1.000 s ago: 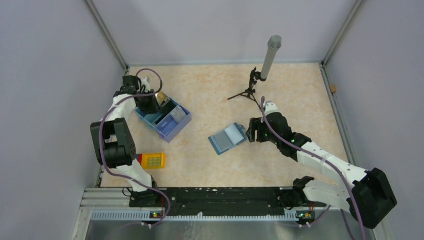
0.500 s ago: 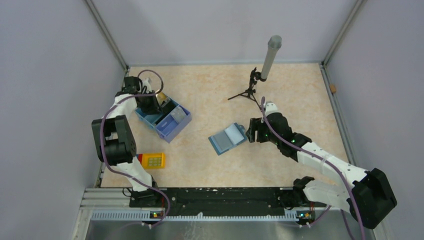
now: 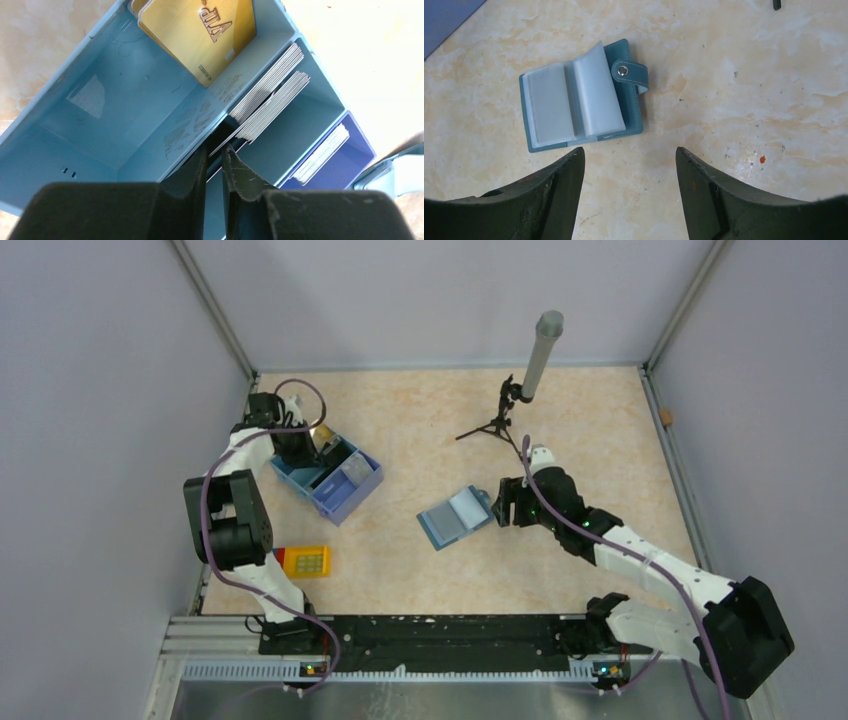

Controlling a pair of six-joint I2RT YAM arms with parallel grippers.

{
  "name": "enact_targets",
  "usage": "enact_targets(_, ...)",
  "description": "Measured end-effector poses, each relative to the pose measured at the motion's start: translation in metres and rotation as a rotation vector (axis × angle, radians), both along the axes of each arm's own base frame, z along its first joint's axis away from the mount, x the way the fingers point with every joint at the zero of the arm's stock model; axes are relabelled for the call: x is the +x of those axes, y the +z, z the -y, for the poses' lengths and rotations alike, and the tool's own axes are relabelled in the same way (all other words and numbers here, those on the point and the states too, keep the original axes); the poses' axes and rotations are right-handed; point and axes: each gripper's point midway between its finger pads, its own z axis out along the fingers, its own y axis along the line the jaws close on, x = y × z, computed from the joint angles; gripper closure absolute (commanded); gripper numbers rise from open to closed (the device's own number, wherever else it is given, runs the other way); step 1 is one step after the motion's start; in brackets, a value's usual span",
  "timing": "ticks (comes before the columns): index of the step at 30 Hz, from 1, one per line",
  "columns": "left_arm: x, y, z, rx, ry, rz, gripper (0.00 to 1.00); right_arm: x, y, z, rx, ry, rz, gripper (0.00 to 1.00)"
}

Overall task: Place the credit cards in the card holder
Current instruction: Pick up the credit card from the storage box.

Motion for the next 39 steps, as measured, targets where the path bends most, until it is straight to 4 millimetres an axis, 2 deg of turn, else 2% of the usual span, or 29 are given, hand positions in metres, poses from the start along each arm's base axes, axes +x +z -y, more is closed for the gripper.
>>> enact_targets(14,-0.011,-0.012,-0.003,0.013,0.018,-0.070,0.83,-0.001,-0.001,0.000,0.000,0.002,-0.002,0.35)
enact_targets(19,-0.012,-0.012,-0.001,0.006,0.011,-0.069,0.99,-0.001,-0.001,0.000,0.000,0.001,-0.003,0.35)
enact_targets(26,-0.014,-0.008,0.005,-0.023,-0.008,-0.062,1.00,0.000,-0.001,0.000,0.000,0.000,-0.002,0.35)
enact_targets(29,-0.019,0.000,0.005,-0.013,-0.004,-0.043,1.00,0.000,-0.001,0.001,0.001,0.000,0.000,0.35)
enact_targets(36,-0.024,0.040,0.002,0.023,0.006,0.060,1.00,-0.001,0.003,0.001,0.007,0.000,0.009,0.35)
enact_targets(39,-0.026,0.043,0.002,0.026,0.007,0.064,1.00,-0.001,0.003,0.001,0.007,0.000,0.009,0.35)
